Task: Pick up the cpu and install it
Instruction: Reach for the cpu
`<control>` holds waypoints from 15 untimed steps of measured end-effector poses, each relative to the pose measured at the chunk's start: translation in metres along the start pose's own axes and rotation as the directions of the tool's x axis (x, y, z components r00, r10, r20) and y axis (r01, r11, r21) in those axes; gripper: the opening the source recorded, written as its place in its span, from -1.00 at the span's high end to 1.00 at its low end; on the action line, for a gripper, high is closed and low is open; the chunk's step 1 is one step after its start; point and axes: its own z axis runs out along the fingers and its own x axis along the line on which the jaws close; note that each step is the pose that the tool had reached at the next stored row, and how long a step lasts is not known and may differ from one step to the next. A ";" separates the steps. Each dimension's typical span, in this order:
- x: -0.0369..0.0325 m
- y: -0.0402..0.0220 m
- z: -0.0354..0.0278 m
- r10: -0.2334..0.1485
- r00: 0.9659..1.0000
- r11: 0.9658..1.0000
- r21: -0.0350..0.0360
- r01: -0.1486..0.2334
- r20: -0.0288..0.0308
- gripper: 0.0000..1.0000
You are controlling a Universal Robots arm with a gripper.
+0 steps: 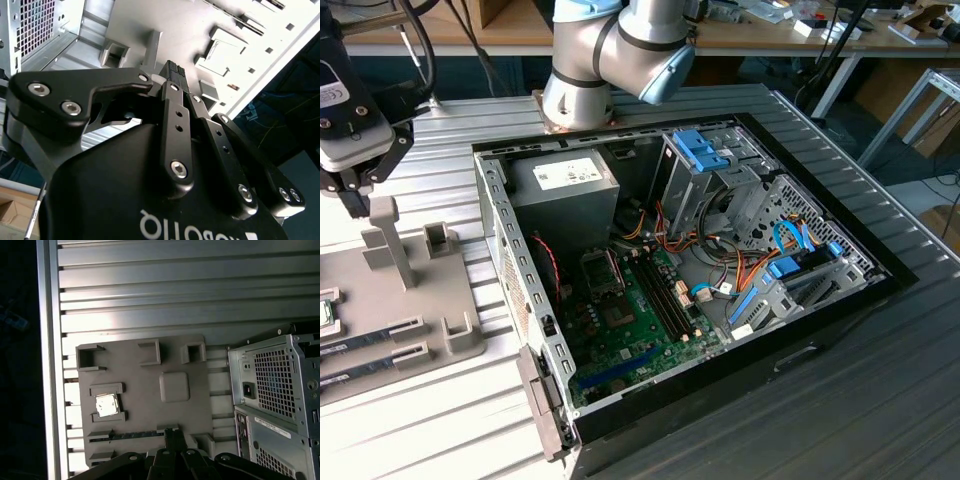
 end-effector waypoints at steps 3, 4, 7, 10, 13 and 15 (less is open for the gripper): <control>0.0013 -0.0001 0.0006 0.000 1.000 1.000 0.000 0.000 0.000 0.79; 0.0015 -0.0001 0.0007 0.000 1.000 1.000 0.000 0.000 0.000 0.79; 0.0027 -0.0003 0.0012 0.000 1.000 1.000 0.000 0.000 0.000 0.79; 0.0038 -0.0004 0.0018 0.000 1.000 1.000 0.000 0.000 0.000 0.79; 0.0050 -0.0005 0.0022 0.000 1.000 1.000 0.000 0.000 0.000 0.79; 0.0057 -0.0005 0.0025 0.000 1.000 1.000 0.000 0.000 0.000 0.79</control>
